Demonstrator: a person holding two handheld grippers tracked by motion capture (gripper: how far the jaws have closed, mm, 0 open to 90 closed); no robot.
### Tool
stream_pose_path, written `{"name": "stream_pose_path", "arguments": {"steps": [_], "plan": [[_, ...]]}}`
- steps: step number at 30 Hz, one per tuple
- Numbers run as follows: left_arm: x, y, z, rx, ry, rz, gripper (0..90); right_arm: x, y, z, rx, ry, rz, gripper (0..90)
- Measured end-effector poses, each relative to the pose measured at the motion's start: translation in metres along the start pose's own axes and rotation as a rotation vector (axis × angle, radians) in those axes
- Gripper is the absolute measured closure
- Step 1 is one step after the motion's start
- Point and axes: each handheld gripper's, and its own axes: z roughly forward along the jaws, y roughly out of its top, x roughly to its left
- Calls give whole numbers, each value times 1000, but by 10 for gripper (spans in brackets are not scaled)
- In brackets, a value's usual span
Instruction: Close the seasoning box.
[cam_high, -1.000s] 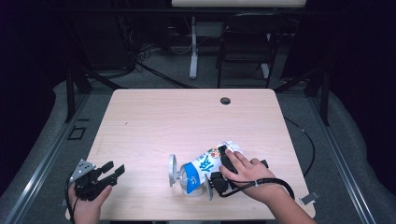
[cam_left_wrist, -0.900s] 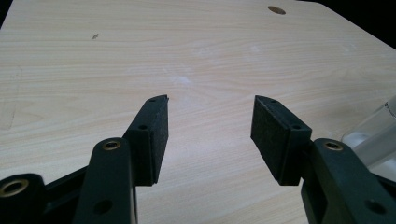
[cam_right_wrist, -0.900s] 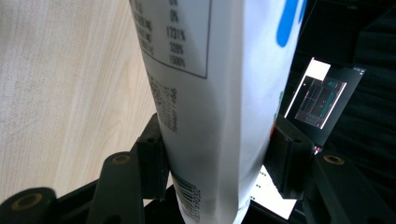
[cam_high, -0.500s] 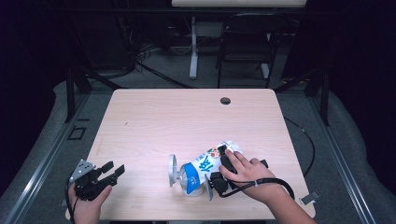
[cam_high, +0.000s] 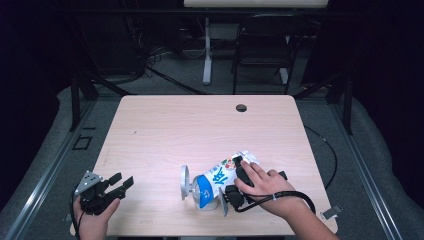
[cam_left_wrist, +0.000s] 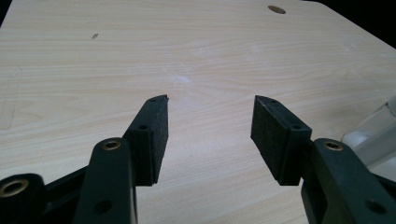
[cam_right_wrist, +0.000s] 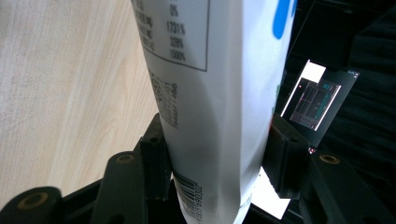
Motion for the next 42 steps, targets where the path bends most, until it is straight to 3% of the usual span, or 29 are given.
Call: {"name": "stream_pose_path", "arguments": {"steps": [20,22,42], "plan": [[1,-1,0,0,1,-2,470,1,0,0,-7,3,1,533],[1,-1,0,-1,1,-1,470,0,1,-2,18,-5,-23,536],[1,0,0,1,3,3,470,1,1,-2,1,-2,-15,559]]}}
